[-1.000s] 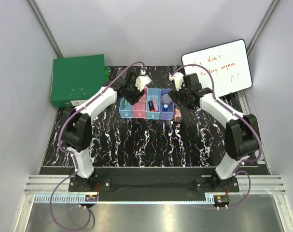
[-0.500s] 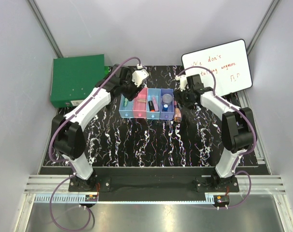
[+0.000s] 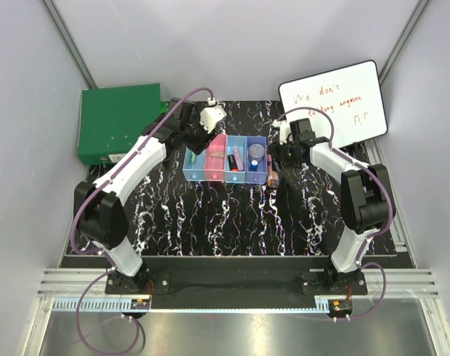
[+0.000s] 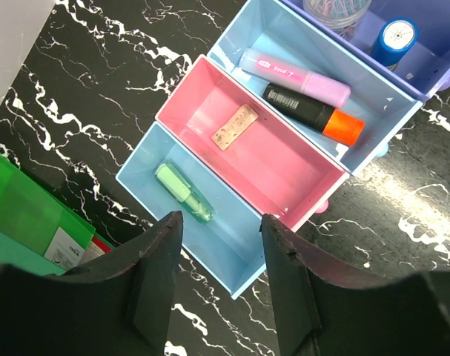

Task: Sort the stationery into containers
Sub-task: Pick up the stationery from the center of the board.

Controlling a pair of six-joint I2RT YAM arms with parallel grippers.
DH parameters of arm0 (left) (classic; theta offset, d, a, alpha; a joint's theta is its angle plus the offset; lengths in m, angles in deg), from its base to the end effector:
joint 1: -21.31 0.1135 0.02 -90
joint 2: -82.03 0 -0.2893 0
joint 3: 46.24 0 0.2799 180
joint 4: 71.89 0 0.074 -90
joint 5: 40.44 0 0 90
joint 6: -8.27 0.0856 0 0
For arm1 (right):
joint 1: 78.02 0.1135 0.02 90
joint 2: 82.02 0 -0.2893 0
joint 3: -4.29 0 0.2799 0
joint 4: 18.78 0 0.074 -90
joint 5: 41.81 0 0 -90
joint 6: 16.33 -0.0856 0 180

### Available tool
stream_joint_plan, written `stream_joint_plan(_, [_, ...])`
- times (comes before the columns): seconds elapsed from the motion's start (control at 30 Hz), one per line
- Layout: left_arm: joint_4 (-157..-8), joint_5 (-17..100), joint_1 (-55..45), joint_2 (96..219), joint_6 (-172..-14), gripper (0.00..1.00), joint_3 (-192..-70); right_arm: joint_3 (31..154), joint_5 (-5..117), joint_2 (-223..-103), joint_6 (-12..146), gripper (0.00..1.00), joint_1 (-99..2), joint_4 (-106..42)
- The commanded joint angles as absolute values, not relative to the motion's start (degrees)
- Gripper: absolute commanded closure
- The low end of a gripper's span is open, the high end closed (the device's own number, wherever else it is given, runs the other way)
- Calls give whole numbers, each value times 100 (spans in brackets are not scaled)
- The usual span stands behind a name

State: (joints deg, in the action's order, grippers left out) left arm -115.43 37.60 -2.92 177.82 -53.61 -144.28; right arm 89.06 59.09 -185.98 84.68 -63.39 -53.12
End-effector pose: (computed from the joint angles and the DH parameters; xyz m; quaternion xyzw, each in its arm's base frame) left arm 0.4007 -0.1998 0.3082 0.4382 0.7942 -0.0809 0.4131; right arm 0.4295 0.1288 0.1751 -0.2388 0.9153 0.1000 0.3085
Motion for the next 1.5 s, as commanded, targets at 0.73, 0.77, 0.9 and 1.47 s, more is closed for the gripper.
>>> stream_joint_plan(0.73, [-11538,3348,65,17072,-5000,48,-14237,8865,6305,-19065,7842,29,-6273,-5252])
stream_joint_plan(0.77, [-11538,3339,74,17046,-4991,48,-14229,8856,6314,-19082,7851,29,-6273,-5252])
stream_joint_plan(0.9, [-11538,3313,92,16984,-4965,48,-14202,8830,6252,-19162,7851,34,-6256,-5243])
stream_joint_plan(1.47, [-11538,3050,320,16834,-5009,48,-14123,8470,5672,-18512,8185,93,-6150,-5524])
